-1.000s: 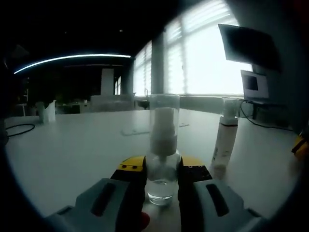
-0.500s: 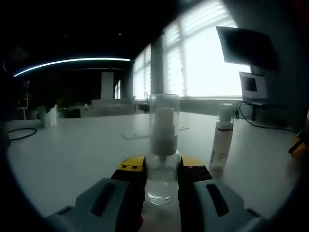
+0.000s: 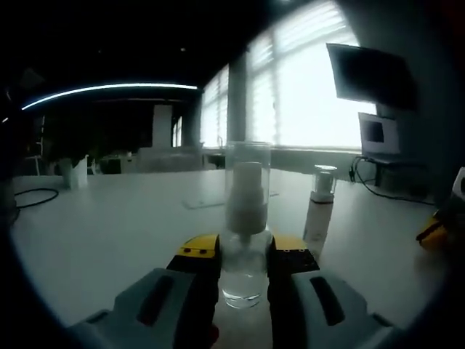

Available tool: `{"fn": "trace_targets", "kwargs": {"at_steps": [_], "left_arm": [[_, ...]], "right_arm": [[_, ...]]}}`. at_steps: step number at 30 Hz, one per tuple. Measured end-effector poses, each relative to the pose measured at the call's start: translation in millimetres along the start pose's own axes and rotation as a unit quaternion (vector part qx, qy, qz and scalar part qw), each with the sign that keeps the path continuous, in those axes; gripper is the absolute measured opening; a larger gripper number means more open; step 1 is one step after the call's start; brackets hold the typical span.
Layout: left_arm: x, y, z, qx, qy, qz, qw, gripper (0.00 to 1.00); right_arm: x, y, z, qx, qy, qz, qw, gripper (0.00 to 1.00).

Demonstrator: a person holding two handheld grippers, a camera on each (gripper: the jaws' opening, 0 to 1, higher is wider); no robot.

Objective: Clamp pump bottle remove cover press pump head put on cover

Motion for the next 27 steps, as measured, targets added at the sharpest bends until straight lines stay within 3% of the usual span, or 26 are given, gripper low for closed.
{"fn": "trace_targets", "kwargs": {"at_steps": [8,17,27], "left_arm": [[4.2,-11,1.5,-0.009,0.013,-0.011,0.9998,0.16],[35.2,-38,19.4,0.008,0.000,-0.056,0.9984,0.16],[62.0,-71,23.7,0.019,-0.015,-0.092,0.9955,0.16]], "right_arm": [[1,0,-0.4,-0.001,-0.001,-0.001,1.0000,0.01],[0,0,-0.2,-0.002,-0.003,-0.001,1.0000,0.01],[0,0,-0.5,-0.002,-0.006,0.000,1.0000,0.01]]}}
Point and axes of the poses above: the point that each gripper's makers call its tool centre point, and the gripper's own axes: y roughly forward along the fingers, x roughly to its right, z roughly out of its top, the point moved 5 cm from there along -y, roughly backward along the fingers, and after that the axes turned 10 degrees about -y, right-handed, at the moved point
